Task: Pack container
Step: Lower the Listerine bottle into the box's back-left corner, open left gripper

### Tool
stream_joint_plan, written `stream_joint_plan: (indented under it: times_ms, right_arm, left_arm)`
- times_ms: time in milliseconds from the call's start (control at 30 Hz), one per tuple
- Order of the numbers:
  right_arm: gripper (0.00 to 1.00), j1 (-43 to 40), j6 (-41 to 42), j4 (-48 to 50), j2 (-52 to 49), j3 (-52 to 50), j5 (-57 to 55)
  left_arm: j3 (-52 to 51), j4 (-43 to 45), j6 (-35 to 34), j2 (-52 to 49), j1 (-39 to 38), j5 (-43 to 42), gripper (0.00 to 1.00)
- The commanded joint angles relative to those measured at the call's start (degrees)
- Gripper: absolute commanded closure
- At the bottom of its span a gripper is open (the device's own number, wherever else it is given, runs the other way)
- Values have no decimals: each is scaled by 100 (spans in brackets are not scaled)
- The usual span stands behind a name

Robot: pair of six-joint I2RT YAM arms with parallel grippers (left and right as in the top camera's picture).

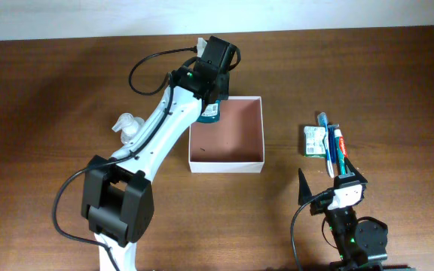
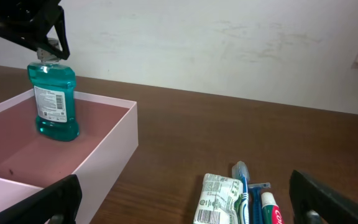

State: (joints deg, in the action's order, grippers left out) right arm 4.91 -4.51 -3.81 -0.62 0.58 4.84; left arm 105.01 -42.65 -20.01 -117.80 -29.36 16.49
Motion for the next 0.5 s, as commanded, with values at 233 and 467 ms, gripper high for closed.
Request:
stream_joint_plan:
  times_ms: [233, 467]
  right_arm:
    - [2, -48, 26, -28, 42, -26, 9]
    - [2, -48, 26, -28, 42, -26, 9]
  left_arm:
    - [184, -39, -162, 48, -11, 197, 67]
    - [184, -144, -160, 48, -11, 197, 54]
